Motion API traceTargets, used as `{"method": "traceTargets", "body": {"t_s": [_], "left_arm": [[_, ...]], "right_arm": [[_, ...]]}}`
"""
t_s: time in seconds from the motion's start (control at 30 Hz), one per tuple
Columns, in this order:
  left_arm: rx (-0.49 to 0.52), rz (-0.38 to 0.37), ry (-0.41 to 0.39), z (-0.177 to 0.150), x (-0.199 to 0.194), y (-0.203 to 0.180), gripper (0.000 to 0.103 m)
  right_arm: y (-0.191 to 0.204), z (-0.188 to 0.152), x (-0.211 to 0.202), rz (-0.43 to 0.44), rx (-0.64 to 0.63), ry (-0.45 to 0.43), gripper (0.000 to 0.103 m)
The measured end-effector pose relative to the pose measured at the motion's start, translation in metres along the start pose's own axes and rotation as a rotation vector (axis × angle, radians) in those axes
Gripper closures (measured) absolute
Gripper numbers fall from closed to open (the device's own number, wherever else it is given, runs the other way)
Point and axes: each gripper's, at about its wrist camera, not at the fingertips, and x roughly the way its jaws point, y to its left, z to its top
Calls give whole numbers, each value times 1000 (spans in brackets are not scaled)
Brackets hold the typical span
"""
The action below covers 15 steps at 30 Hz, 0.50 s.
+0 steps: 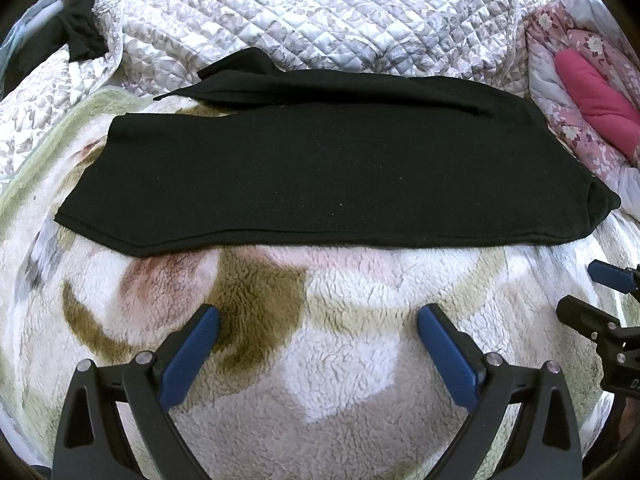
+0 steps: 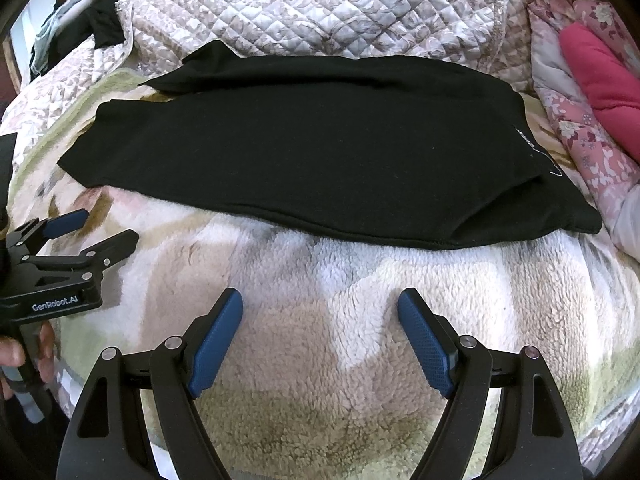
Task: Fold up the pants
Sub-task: 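Grasp the pants leg end with the left gripper while the right gripper grasps the waist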
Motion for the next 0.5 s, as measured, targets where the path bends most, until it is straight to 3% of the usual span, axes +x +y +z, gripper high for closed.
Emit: {"method": "traceTargets", "body": {"t_s": [0.3,0.5], "left_arm": [[-14,-19,-14,2,-7,5,12],[-100,-20,-54,10,-16,35,15]], "right_arm": [[-28,3,-9,14,91,-24,23],[-62,5,-9,28,205,-37,23]]}}
